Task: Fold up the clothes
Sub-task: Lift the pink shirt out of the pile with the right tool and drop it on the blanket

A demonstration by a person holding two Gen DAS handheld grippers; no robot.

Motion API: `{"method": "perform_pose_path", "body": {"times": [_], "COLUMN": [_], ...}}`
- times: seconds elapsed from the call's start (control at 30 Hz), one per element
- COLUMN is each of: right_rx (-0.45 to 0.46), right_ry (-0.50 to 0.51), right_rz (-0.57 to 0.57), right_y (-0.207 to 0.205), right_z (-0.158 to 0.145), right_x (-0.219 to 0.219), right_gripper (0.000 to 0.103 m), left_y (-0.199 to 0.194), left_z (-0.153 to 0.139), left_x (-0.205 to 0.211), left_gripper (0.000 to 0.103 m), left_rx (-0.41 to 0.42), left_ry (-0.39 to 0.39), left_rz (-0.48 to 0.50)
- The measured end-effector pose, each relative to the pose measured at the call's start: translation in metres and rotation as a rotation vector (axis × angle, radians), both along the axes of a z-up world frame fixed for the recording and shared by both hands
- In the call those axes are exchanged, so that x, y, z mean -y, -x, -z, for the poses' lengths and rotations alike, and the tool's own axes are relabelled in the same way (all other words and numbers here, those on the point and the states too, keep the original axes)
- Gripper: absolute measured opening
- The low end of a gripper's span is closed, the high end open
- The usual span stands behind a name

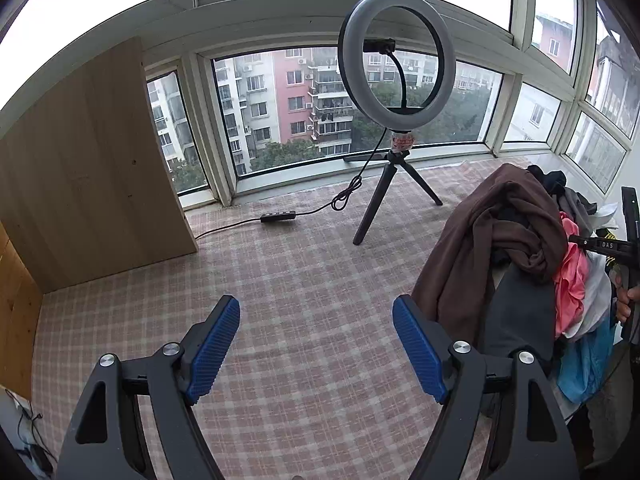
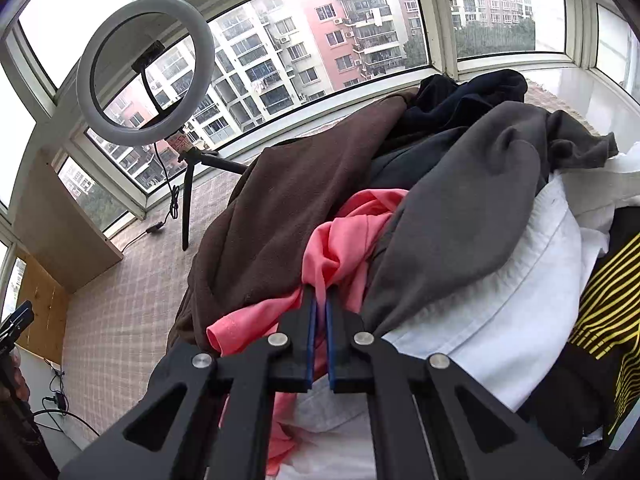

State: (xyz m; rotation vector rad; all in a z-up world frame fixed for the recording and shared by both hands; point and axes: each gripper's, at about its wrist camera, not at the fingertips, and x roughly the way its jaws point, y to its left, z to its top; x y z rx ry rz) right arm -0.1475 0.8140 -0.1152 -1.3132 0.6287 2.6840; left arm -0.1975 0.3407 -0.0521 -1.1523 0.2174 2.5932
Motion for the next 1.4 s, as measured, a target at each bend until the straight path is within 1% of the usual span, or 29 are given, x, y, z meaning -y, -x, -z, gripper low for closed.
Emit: {"method": "perform_pose_path", "body": {"times": [0.1,0.17,0.2,0.27,0.33,0.47,0.5,0.57,0.63,0.7,0.8,0.83,0.87,0.97,1.0,1.07,1.17,1.2,1.27,1.3,1.33,1.37,1.4], "right_rx": [-0.108,-0.205,-0.251,-0.340,-0.425,-0.556,-0.575,-0.574,-0.556,-0.562,-0.611,-0.632,-0.650,-0.684,-0.696,-0.717,-0.738,-0.728,-0.650,-0.563,-0.475,-0.391,-0.324], "right_ry": [0.085,0.094,0.115,0.153,0.124,0.047,0.004,-0.055,0.000,-0.019,0.016,0.005,-0.004,0.004,-0.001,0.025,0.026,0.026,0.007,-0.019,-0.045,-0.075,-0.120], "right_rz": [0.032,0.045,0.040,0.002,-0.043,-0.143,-0.169,-0.192,-0.233,-0.251,-0.312,-0.322,-0.332,-0.425,-0.460,-0.547,-0.676,-0.713,-0.791,-0.827,-0.862,-0.886,-0.880], "right_y": [-0.010,-0.015,-0.016,-0.018,-0.018,-0.018,-0.018,-0.015,-0.012,-0.013,-0.011,-0.012,-0.011,-0.003,0.000,0.006,0.008,0.012,0.025,0.034,0.044,0.052,0.057], "right_z": [-0.026,-0.059,-0.077,-0.117,-0.164,-0.248,-0.265,-0.285,-0.293,-0.305,-0.335,-0.348,-0.361,-0.396,-0.407,-0.426,-0.444,-0.445,-0.432,-0.410,-0.388,-0.363,-0.327], "right_x": [-0.009,-0.012,-0.013,-0.012,0.000,0.049,0.064,0.093,0.115,0.141,0.183,0.199,0.219,0.287,0.314,0.367,0.455,0.484,0.542,0.567,0.593,0.615,0.622], "right_gripper": [0.003,0.003,0.003,0.003,0.001,0.001,0.001,0.001,0.001,0.001,0.001,0.001,0.001,0.001,0.001,0.001,0.001,0.001,0.002,0.006,0.019,0.041,0.053], "left_y": [-0.003,-0.006,-0.008,-0.012,-0.016,-0.022,-0.025,-0.032,-0.040,-0.045,-0.053,-0.057,-0.060,-0.075,-0.081,-0.092,-0.108,-0.113,-0.123,-0.127,-0.131,-0.133,-0.134], "left_z": [-0.001,-0.005,-0.008,-0.013,-0.018,-0.024,-0.024,-0.026,-0.027,-0.027,-0.032,-0.034,-0.037,-0.045,-0.048,-0.053,-0.058,-0.059,-0.060,-0.059,-0.058,-0.057,-0.054], "left_x": [0.002,0.003,0.004,0.008,0.013,0.030,0.036,0.049,0.063,0.081,0.113,0.125,0.137,0.177,0.191,0.219,0.263,0.278,0.307,0.321,0.336,0.349,0.361], "left_gripper": [0.078,0.078,0.078,0.078,0.078,0.078,0.078,0.078,0.078,0.078,0.078,0.078,0.078,0.078,0.078,0.078,0.078,0.078,0.078,0.078,0.079,0.080,0.082], "left_rx": [0.003,-0.008,-0.015,-0.031,-0.046,-0.065,-0.066,-0.068,-0.077,-0.075,-0.083,-0.091,-0.100,-0.126,-0.136,-0.155,-0.179,-0.186,-0.195,-0.195,-0.194,-0.190,-0.184], "left_ry": [-0.005,-0.007,-0.010,-0.017,-0.025,-0.050,-0.061,-0.083,-0.092,-0.080,-0.093,-0.101,-0.109,-0.133,-0.138,-0.136,-0.120,-0.110,-0.092,-0.083,-0.075,-0.069,-0.063], "left_rz": [0.004,0.005,0.004,0.001,-0.005,-0.030,-0.036,-0.046,-0.050,-0.073,-0.110,-0.126,-0.143,-0.186,-0.200,-0.233,-0.289,-0.311,-0.350,-0.368,-0.387,-0.404,-0.415]}}
